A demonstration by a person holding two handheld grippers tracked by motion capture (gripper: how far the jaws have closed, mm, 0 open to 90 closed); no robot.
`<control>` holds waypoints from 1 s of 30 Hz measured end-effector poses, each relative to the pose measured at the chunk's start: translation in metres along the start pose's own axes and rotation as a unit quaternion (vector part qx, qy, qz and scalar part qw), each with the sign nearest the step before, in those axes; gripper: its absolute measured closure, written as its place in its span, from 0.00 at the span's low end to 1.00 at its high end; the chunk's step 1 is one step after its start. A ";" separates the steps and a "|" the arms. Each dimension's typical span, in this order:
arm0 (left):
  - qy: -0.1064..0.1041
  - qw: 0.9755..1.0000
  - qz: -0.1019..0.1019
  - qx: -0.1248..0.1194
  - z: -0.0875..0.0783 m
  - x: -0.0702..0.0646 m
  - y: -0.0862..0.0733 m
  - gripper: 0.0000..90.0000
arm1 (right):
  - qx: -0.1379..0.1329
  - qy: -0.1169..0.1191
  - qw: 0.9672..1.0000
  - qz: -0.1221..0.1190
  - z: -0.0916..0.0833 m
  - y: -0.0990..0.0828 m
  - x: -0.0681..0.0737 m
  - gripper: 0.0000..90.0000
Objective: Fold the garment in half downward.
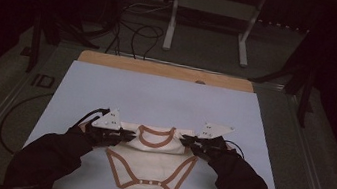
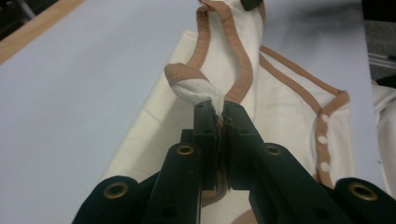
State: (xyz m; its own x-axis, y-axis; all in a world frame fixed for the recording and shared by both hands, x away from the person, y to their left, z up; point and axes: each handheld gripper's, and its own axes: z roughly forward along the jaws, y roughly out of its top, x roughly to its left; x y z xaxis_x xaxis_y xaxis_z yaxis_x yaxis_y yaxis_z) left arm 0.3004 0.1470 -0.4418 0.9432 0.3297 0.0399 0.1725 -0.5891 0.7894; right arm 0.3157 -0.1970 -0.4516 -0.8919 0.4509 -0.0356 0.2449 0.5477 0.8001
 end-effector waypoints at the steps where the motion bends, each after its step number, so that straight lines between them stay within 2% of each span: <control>1: -0.002 1.000 -0.003 -0.001 0.001 -0.002 -0.001 0.95 | -0.001 0.002 1.000 -0.002 0.000 -0.001 0.001 0.91; 6: -0.010 1.000 -0.002 0.005 0.005 -0.009 -0.008 0.94 | 0.003 0.009 1.000 -0.004 0.000 -0.007 0.008 0.91; 9: -0.016 1.000 -0.005 0.011 0.006 -0.012 -0.012 0.94 | 0.004 0.019 1.000 0.002 0.001 -0.012 0.014 0.91; 10: -0.016 1.000 -0.005 0.011 0.006 -0.012 -0.012 0.94 | 0.006 0.021 1.000 -0.003 0.001 -0.013 0.014 0.91; 12: -0.020 1.000 -0.004 0.016 0.008 -0.017 -0.015 0.94 | 0.005 0.030 1.000 0.005 0.001 -0.016 0.016 0.91; 18: -0.029 0.999 -0.002 0.026 0.011 -0.022 -0.020 0.94 | 0.004 0.044 0.999 0.006 0.000 -0.024 0.018 0.91; 19: -0.041 0.999 -0.002 0.025 0.011 -0.024 -0.022 0.94 | 0.005 0.049 0.999 0.009 -0.002 -0.025 0.019 0.91; 26: -0.060 0.998 0.005 0.028 0.009 -0.029 -0.027 0.93 | 0.002 0.061 0.998 0.001 -0.008 -0.030 0.025 0.91; 27: -0.064 0.997 0.011 0.029 0.008 -0.031 -0.029 0.93 | -0.002 0.073 0.997 -0.002 -0.011 -0.032 0.028 0.90; 28: -0.066 0.997 0.012 0.030 0.008 -0.031 -0.029 0.93 | -0.004 0.074 0.997 -0.003 -0.011 -0.033 0.029 0.90; 29: -0.078 0.996 0.019 0.030 0.007 -0.033 -0.030 0.93 | 0.000 0.079 0.997 -0.002 -0.012 -0.033 0.030 0.90; 30: -0.081 0.996 0.022 0.030 0.007 -0.034 -0.031 0.92 | -0.002 0.083 0.997 -0.003 -0.012 -0.033 0.032 0.90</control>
State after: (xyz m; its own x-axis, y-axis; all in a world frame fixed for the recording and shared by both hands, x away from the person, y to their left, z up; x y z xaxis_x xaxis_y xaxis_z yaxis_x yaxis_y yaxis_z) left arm 0.2644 0.1492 -0.4718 0.9828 0.1819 -0.0307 0.1429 -0.6454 0.7504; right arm 0.2748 -0.2096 -0.4717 -0.9440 0.3246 0.0595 0.2387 0.5470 0.8024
